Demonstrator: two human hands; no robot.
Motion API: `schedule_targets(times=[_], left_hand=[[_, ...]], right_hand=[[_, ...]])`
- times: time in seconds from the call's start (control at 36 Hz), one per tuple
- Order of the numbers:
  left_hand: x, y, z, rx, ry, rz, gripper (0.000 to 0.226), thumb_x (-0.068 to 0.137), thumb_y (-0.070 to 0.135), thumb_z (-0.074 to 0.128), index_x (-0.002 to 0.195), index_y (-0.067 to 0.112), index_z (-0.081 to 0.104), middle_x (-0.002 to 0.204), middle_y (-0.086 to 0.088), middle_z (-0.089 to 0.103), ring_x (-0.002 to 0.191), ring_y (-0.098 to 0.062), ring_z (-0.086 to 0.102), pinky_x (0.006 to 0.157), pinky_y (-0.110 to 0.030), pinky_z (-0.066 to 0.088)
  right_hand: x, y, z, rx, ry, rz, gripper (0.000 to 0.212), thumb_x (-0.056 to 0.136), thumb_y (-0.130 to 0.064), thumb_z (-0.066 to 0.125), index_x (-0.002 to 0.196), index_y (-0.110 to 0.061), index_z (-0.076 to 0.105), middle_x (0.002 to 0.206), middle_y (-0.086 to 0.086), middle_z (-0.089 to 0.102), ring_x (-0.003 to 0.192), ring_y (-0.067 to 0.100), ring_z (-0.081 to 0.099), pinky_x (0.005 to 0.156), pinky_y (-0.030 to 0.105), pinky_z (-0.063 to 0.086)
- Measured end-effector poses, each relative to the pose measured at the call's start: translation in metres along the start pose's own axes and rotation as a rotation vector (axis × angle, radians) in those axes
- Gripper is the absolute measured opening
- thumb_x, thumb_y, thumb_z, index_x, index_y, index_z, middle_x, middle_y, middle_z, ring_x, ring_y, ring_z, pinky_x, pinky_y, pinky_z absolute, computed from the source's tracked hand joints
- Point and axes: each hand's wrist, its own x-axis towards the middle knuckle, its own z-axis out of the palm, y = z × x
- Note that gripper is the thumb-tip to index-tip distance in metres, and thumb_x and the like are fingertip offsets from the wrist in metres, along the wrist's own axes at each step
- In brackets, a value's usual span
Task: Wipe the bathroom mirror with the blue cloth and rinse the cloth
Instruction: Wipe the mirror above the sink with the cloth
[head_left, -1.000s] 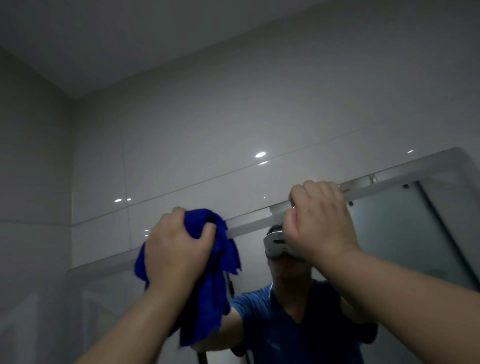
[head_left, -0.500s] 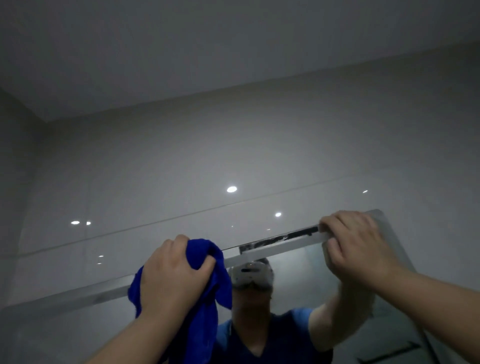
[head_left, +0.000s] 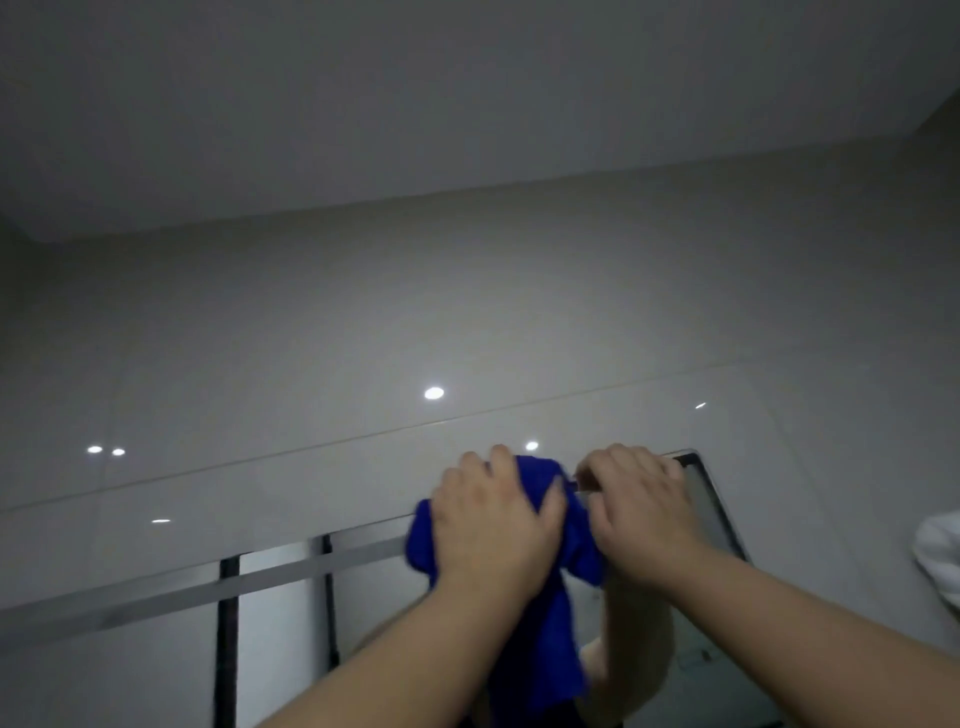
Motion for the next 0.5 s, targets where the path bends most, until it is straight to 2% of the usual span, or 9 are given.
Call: schedule_targets(times=[0.06,0.11,0.17,0.22,0.31,0.39,0.44,0.5], left_hand=[[0.004,0.036,0.005,-0.064,-0.058,0.008,0.063,0.099,0.072,0.026,0.119,0.021,0.057,0.115,-0.008,0.062,0.106,-0.032,0.058,0.096,-0.048,0.046],[0.008,0.062,0.008,-0.116,-0.139,0.013,0.061,0.102,0.067,0.024,0.124,0.02,0.056,0.123,-0.011,0.061,0.112,-0.034,0.056,0.101,-0.05,0.044],[0.013,0.08,0.009,-0.144,-0.219,0.016,0.056,0.103,0.059,0.026,0.129,0.019,0.054,0.128,-0.013,0.058,0.116,-0.036,0.053,0.105,-0.052,0.042],[0.018,0.093,0.007,-0.163,-0.299,-0.002,0.053,0.105,0.052,0.027,0.137,0.018,0.051,0.137,-0.016,0.054,0.124,-0.038,0.049,0.11,-0.053,0.037],[0.026,0.097,-0.004,-0.245,-0.435,-0.045,0.056,0.106,0.048,0.025,0.15,0.019,0.044,0.149,-0.018,0.046,0.135,-0.04,0.042,0.116,-0.052,0.03],[0.043,0.078,-0.009,-0.363,-0.617,-0.041,0.073,0.099,0.048,0.029,0.168,0.026,0.02,0.167,-0.017,0.032,0.151,-0.04,0.031,0.126,-0.051,0.024],[0.053,0.061,-0.013,-0.525,-0.676,-0.053,0.09,0.087,0.046,0.037,0.171,0.027,0.009,0.171,-0.013,0.032,0.155,-0.036,0.033,0.129,-0.048,0.025],[0.055,0.042,-0.018,-0.764,-0.605,-0.115,0.077,0.094,0.029,0.048,0.167,0.024,0.021,0.155,-0.006,0.055,0.143,-0.029,0.052,0.123,-0.04,0.038]], right_hand=[[0.003,0.003,-0.009,0.258,0.027,0.066,0.028,0.088,-0.029,0.033,0.099,-0.029,0.058,0.103,-0.01,0.054,0.102,0.019,0.058,0.095,0.039,0.043],[-0.008,0.009,-0.018,0.51,0.198,0.211,0.029,0.094,-0.013,0.043,0.104,-0.021,0.068,0.108,-0.004,0.059,0.104,0.017,0.059,0.098,0.038,0.049],[-0.031,0.014,-0.028,0.547,0.39,0.287,0.034,0.089,-0.009,0.044,0.11,-0.018,0.069,0.11,-0.004,0.06,0.105,0.016,0.059,0.098,0.03,0.048],[-0.055,0.01,-0.033,0.551,0.464,0.22,0.039,0.082,-0.007,0.043,0.11,-0.017,0.067,0.108,-0.009,0.057,0.103,0.014,0.059,0.096,0.018,0.045],[-0.072,-0.006,-0.026,0.618,0.436,0.126,0.053,0.079,0.0,0.044,0.127,-0.012,0.064,0.119,-0.006,0.059,0.114,0.005,0.059,0.1,0.01,0.044],[-0.067,-0.026,-0.019,0.635,0.412,0.138,0.052,0.089,-0.006,0.046,0.139,-0.011,0.056,0.134,0.0,0.057,0.123,-0.002,0.052,0.105,0.003,0.036],[-0.061,-0.041,-0.015,0.593,0.334,0.146,0.052,0.098,-0.019,0.046,0.15,-0.017,0.047,0.153,0.0,0.049,0.143,0.006,0.044,0.119,0.012,0.031],[-0.054,-0.058,-0.012,0.547,0.199,0.177,0.056,0.105,-0.031,0.043,0.16,-0.03,0.031,0.173,-0.003,0.023,0.163,0.012,0.015,0.131,0.029,0.021]])
